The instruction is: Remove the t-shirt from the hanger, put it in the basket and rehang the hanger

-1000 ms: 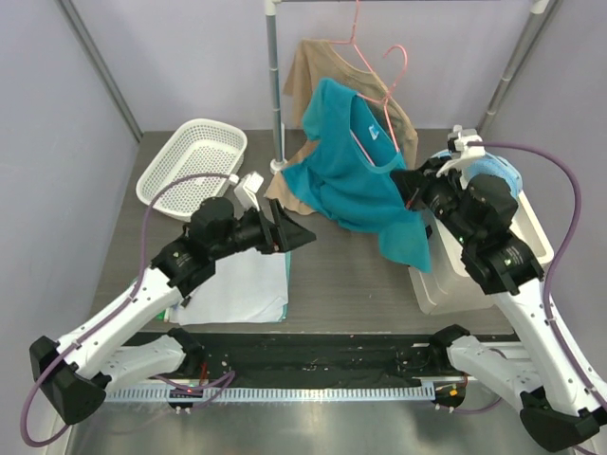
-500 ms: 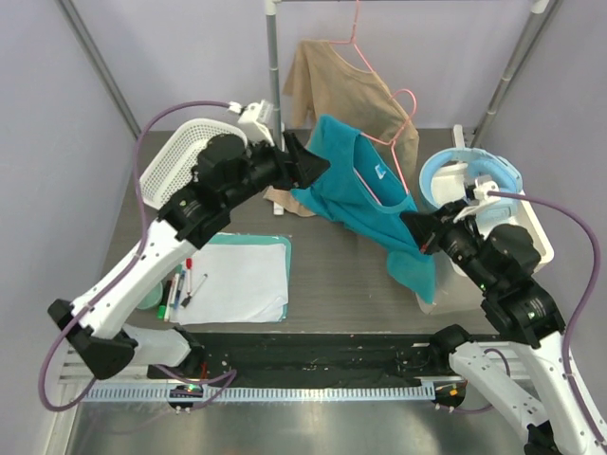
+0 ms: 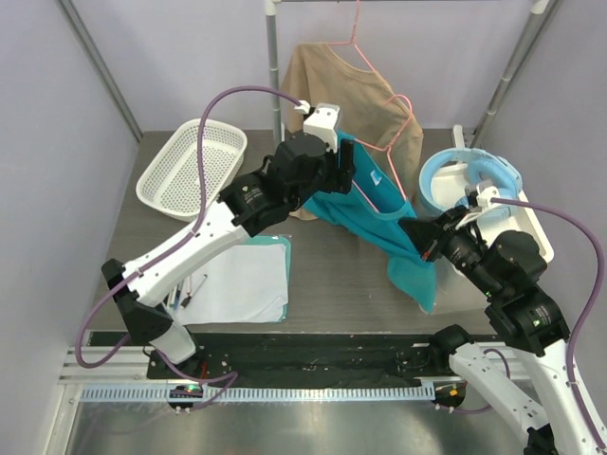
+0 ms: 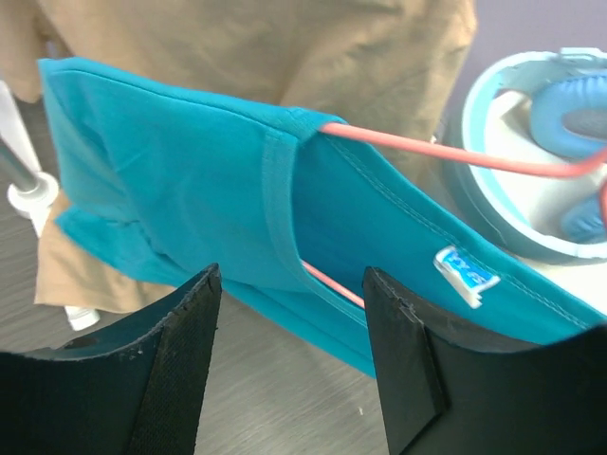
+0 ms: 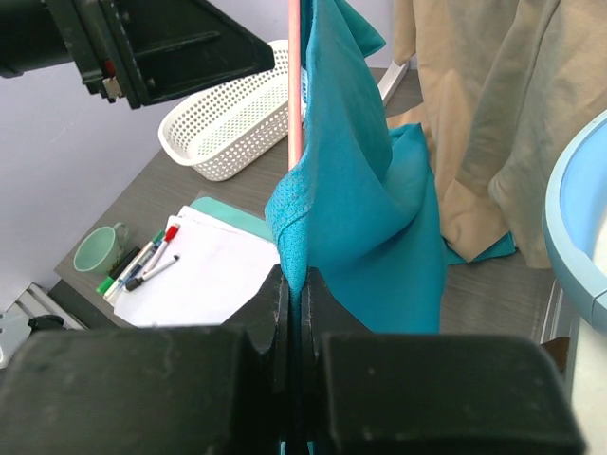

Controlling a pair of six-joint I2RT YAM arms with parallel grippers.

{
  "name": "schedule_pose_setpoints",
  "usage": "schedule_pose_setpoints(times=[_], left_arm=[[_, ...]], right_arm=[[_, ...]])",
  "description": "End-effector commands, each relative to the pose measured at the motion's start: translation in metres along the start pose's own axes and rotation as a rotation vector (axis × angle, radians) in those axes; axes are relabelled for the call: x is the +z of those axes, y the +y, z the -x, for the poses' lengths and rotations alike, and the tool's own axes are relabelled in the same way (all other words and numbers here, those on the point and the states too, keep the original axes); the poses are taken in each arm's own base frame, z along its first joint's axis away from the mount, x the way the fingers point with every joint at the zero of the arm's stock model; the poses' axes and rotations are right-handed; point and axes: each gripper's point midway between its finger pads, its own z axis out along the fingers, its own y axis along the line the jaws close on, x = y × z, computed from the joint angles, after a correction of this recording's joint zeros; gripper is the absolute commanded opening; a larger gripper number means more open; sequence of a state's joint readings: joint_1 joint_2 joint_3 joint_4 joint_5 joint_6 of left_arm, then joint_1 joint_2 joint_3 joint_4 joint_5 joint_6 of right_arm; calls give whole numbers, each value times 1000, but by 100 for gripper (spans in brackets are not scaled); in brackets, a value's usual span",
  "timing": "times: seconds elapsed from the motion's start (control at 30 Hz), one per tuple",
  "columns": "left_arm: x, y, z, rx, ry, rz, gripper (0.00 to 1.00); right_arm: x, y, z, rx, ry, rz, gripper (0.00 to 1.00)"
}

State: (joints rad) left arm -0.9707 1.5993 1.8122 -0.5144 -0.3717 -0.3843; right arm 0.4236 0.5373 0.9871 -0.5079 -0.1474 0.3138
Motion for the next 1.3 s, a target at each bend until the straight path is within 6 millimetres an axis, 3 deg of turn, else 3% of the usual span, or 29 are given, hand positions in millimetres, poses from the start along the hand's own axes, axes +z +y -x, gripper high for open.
schedule_pose_setpoints(times=[0.0,0.37,0.53,0.7,0.9,0.97,1.1,1.27], left_arm=[[1,12,19,16,-46,79,58],[15,14,23,50,-22,132,49],[18,20,26,85,-21,174,38],[23,22,23,109,-8,184,17],[26,31,24,128,-8,215,10],[26,33,25,133,-6,213,0],[24,36,28,147,-8,212,0],[16,75,49,64,-42,327,0]], right_arm=[[-6,16,21,-5,-63,66,1],[-12,23,21,-20,-49,96,1],[-18,22,23,-26,-65,90,1],[-20,20,21,-29,-68,80,1],[-22,22,22,-34,-66,90,1],[-23,22,19,-33,-56,92,1],[-27,23,15,-41,-45,99,1],[-40,23,10,-51,-42,98,1]])
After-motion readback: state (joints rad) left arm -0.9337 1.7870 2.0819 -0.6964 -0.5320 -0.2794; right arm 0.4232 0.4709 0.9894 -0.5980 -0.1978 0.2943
